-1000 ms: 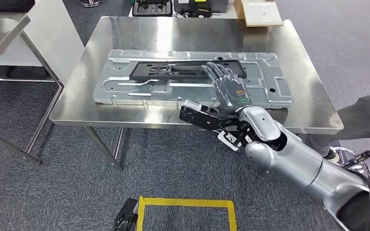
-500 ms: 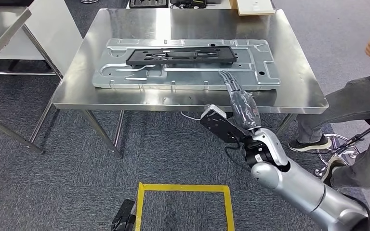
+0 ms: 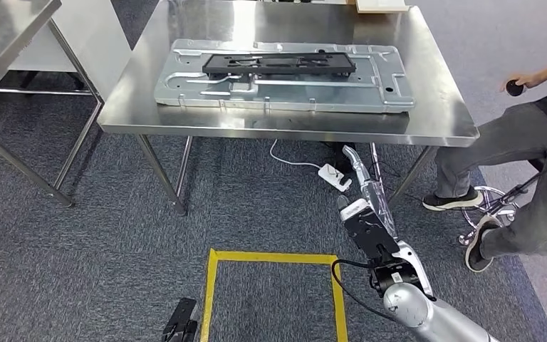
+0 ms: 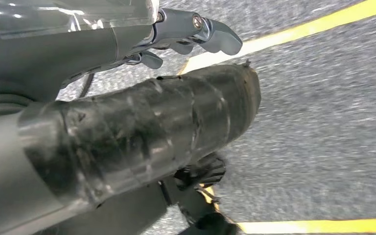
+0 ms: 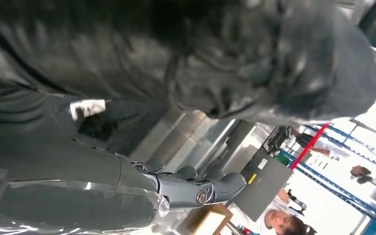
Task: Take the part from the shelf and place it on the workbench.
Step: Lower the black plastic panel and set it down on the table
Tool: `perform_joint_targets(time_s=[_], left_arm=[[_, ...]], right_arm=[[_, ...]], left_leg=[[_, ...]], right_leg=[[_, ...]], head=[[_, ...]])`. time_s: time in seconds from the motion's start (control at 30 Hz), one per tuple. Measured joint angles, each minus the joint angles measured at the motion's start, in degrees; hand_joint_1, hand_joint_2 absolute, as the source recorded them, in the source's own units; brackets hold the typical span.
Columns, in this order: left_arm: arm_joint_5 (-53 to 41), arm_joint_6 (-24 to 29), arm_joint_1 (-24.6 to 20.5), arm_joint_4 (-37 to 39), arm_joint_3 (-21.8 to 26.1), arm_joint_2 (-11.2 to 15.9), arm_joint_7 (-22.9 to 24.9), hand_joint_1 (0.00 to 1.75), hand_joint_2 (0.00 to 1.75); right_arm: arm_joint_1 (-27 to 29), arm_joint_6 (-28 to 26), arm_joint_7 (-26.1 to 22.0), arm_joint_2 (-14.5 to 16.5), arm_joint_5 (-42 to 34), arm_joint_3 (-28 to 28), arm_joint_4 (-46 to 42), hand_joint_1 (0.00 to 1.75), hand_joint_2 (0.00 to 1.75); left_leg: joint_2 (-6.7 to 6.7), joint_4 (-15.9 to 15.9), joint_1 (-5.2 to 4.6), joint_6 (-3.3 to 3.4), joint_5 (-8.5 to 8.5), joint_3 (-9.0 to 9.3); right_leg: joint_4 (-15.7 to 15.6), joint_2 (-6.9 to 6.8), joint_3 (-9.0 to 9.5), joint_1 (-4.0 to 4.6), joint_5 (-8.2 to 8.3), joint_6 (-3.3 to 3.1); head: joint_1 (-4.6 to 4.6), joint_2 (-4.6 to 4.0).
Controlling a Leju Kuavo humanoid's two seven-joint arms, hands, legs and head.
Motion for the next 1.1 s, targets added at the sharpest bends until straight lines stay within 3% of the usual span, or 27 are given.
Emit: perform_joint_targets(time_s=[0.07, 0.13, 0.17, 0.2, 0.27, 0.3, 0.33, 0.37, 0.4, 0.43, 0.47, 0.53, 0.57, 0.6, 0.67, 0.7, 0.77, 0.83, 0.87, 0.9, 1.0, 1.03, 1.1], left_arm=[[0.1, 0.1, 0.0, 0.0, 0.0, 0.1, -0.1, 0.0, 0.0], [0.3, 0.1, 0.2, 0.0, 0.0, 0.2, -0.1, 0.0, 0.0], [0.5, 0.2, 0.3, 0.0, 0.0, 0.2, -0.1, 0.0, 0.0], [0.8, 0.4, 0.5, 0.0, 0.0, 0.3, 0.0, 0.0, 0.0], [1.4, 0.9, 0.7, 0.0, 0.0, 0.4, 0.1, 0.0, 0.0], [1.8, 1.1, 0.7, 0.0, 0.0, 0.4, 0.1, 0.0, 0.0], [2.1, 1.4, 0.8, 0.0, 0.0, 0.5, 0.1, 0.0, 0.0], [2.5, 1.6, 1.0, 0.0, 0.0, 0.5, 0.1, 0.0, 0.0], [2.8, 1.9, 1.3, 0.0, 0.0, 0.6, 0.1, 0.0, 0.0], [3.1, 2.1, 1.6, 0.0, 0.0, 0.7, 0.2, 0.0, 0.0], [3.4, 2.4, 1.8, 0.0, 0.0, 0.9, 0.2, 0.0, 0.0], [3.9, 2.8, 1.9, 0.0, 0.1, 1.0, 0.4, 0.0, 0.0], [4.1, 3.0, 2.0, 0.0, 0.1, 1.1, 0.5, 0.0, 0.0], [4.3, 3.2, 2.2, 0.0, 0.2, 1.1, 0.6, 0.0, 0.0], [4.6, 3.5, 2.8, 0.0, 0.2, 1.2, 1.0, 0.0, 0.0], [4.7, 3.8, 3.0, 0.0, 0.2, 1.2, 1.2, 0.0, 0.0], [4.8, 4.1, 3.2, 0.0, 0.2, 1.2, 1.6, 0.0, 0.0], [4.7, 4.2, 3.2, 0.0, 0.2, 1.2, 2.0, 0.0, 0.0], [4.6, 4.2, 3.3, 0.0, 0.2, 1.2, 2.3, 0.0, 0.0], [4.5, 4.2, 3.4, 0.0, 0.2, 1.2, 2.5, 0.0, 0.0], [4.3, 4.1, 3.4, 0.0, 0.2, 1.2, 3.1, 0.0, 0.0], [4.2, 4.0, 3.3, 0.0, 0.2, 1.2, 3.3, 0.0, 0.0], [3.9, 3.5, 3.3, 0.0, 0.2, 1.3, 4.0, 0.0, 0.0]], right_arm=[[1.5, -0.5, -2.9, 0.6, -2.4, -0.9, -0.1, 0.0, 0.0], [4.3, -1.3, -6.5, 1.2, -6.1, -1.6, 0.1, 0.0, 0.0], [5.8, -1.7, -8.4, 1.5, -8.5, -1.8, 0.4, 0.0, 0.0], [7.1, -2.3, -10.4, 2.0, -11.0, -1.9, 0.9, 0.0, 0.0], [9.5, -4.4, -14.0, 3.0, -15.6, -2.0, 3.0, 0.0, 0.0], [10.7, -5.8, -15.7, 3.6, -17.3, -2.1, 4.5, 0.0, 0.0], [12.0, -7.1, -17.3, 4.2, -18.5, -2.2, 6.5, 0.0, 0.0], [13.5, -7.9, -19.0, 4.9, -19.3, -2.3, 8.8, 0.0, 0.0], [14.9, -8.4, -20.8, 5.7, -19.9, -2.7, 11.8, 0.0, 0.0], [16.1, -8.5, -22.7, 6.7, -20.2, -3.2, 15.0, 0.0, 0.0], [17.0, -8.6, -24.6, 7.7, -20.5, -3.9, 18.2, 0.0, 0.0], [17.9, -8.6, -28.2, 9.9, -21.6, -6.0, 25.2, 0.0, 0.0], [18.1, -8.6, -29.7, 10.9, -22.6, -7.2, 28.8, 0.0, 0.0], [18.0, -8.5, -30.9, 12.0, -23.9, -8.3, 32.4, 0.0, 0.0], [17.5, -7.4, -31.6, 13.7, -28.6, -9.9, 40.7, 0.0, 0.0], [17.2, -6.2, -30.9, 14.5, -31.1, -10.5, 44.7, 0.0, 0.0], [16.2, -3.1, -27.9, 15.9, -34.8, -11.3, 52.6, 0.0, 0.0], [15.2, -0.1, -23.6, 17.3, -35.9, -11.8, 58.8, 0.0, 0.0], [14.9, 1.1, -21.4, 17.9, -36.0, -11.8, 61.1, 0.0, 0.0], [14.6, 2.0, -19.2, 18.5, -36.0, -11.9, 63.4, 0.0, 0.0], [13.5, 4.1, -13.0, 20.3, -36.2, -11.9, 69.9, 0.0, 0.0], [13.2, 4.9, -11.2, 20.8, -36.2, -11.9, 71.6, 0.0, 0.0], [12.9, 6.3, -7.7, 21.9, -35.4, -11.9, 74.3, 0.0, 0.0]], left_leg=[[0.12, 0.6, -0.16, -0.64, 0.94, -0.87], [0.1, 0.5, -0.01, -1.25, 1.51, -1.12], [0.07, 1.1, 0.11, -1.63, 0.59, -1.46], [0.04, 2.7, 0.27, -2.05, -1.54, -2.01], [0.05, 8.5, 0.52, -2.83, -7.71, -3.41], [0.05, 11.9, 0.62, -3.07, -9.99, -3.86], [0.04, 14.5, 0.67, -3.2, -10.78, -3.84], [0.03, 15.8, 0.7, -3.22, -10.1, -3.11], [0.02, 15.5, 0.71, -3.11, -8.51, -1.56], [-0.02, 13.4, 0.7, -2.86, -7.03, 0.86], [-0.08, 10.0, 0.6, -2.45, -6.68, 3.98], [-0.18, 1.9, 0.25, -1.63, -8.63, 9.58], [-0.2, -0.6, 0.01, -1.24, -9.7, 10.99], [-0.19, -2.0, -0.13, -0.9, -9.92, 11.44], [-0.1, -2.9, -0.08, -0.11, -8.67, 11.22], [-0.01, -3.4, 0.02, 0.37, -7.94, 11.03], [0.14, -3.6, 0.02, 1.09, -6.77, 10.17], [-0.05, -3.3, -0.12, 1.22, -6.08, 8.94], [-0.26, -3.0, -0.14, 1.15, -5.89, 8.42], [-0.56, -2.6, -0.11, 1.03, -5.75, 7.94], [-1.62, -0.8, -0.08, 0.39, -5.84, 6.5], [-1.94, -0.3, -0.13, 0.11, -5.89, 6.05], [-2.53, 0.3, -0.18, -0.45, -5.8, 5.51]], right_leg=[[-4.6, -0.03, 2.61, 0.32, -2.0, -0.44], [-5.0, -0.26, 2.02, 0.27, -1.39, -1.22], [-5.0, -0.43, 1.55, 0.19, -0.81, -1.68], [-5.1, -0.58, 0.95, 0.08, -0.17, -2.1], [-5.1, -0.7, -0.49, 0.04, 1.11, -2.68], [-5.1, -0.75, -1.34, 0.06, 1.75, -2.78], [-5.0, -0.84, -2.17, 0.08, 2.37, -2.8], [-4.9, -0.92, -3.08, 0.12, 3.0, -2.74], [-4.7, -0.98, -4.05, 0.16, 3.61, -2.66], [-4.5, -0.99, -4.99, 0.2, 4.15, -2.57], [-4.2, -0.95, -5.87, 0.25, 4.64, -2.42], [-4.2, -0.9, -6.82, 0.29, 5.55, -1.88], [-4.3, -0.92, -6.91, 0.23, 6.07, -1.5], [-4.7, -0.95, -6.86, 0.15, 6.61, -1.08], [-4.7, -0.87, -7.04, 0.12, 6.87, -0.46], [-3.4, -0.71, -7.69, 0.2, 5.71, -0.34], [2.8, -0.31, -10.34, 0.29, 1.09, -0.32], [9.7, -0.12, -12.46, 0.34, -2.62, -0.26], [10.7, -0.1, -12.14, 0.29, -2.92, -0.2], [9.4, -0.05, -10.63, 0.2, -2.27, -0.15], [-1.3, 1.63, -3.3, -0.27, 0.58, -0.1], [-3.2, 2.11, -2.12, -0.33, 0.8, -0.29], [-3.6, 1.92, -2.0, -0.13, 0.78, -1.0]], head=[[0.0, 0.0], [0.05, 0.0], [0.01, 0.0], [-0.08, 0.0], [-0.32, 0.0], [-0.38, 0.0], [-0.37, 0.0], [-0.39, 0.0], [-0.41, 0.0], [-0.43, 0.0], [-0.44, 0.0], [-0.4, 0.0], [-0.42, 0.0], [-0.45, 0.0], [-0.44, -0.01], [-0.37, -0.01], [-0.12, -0.01], [0.02, 0.0], [0.03, 0.0], [0.03, 0.0], [0.09, 0.0], [0.08, 0.0], [0.09, 0.0]])
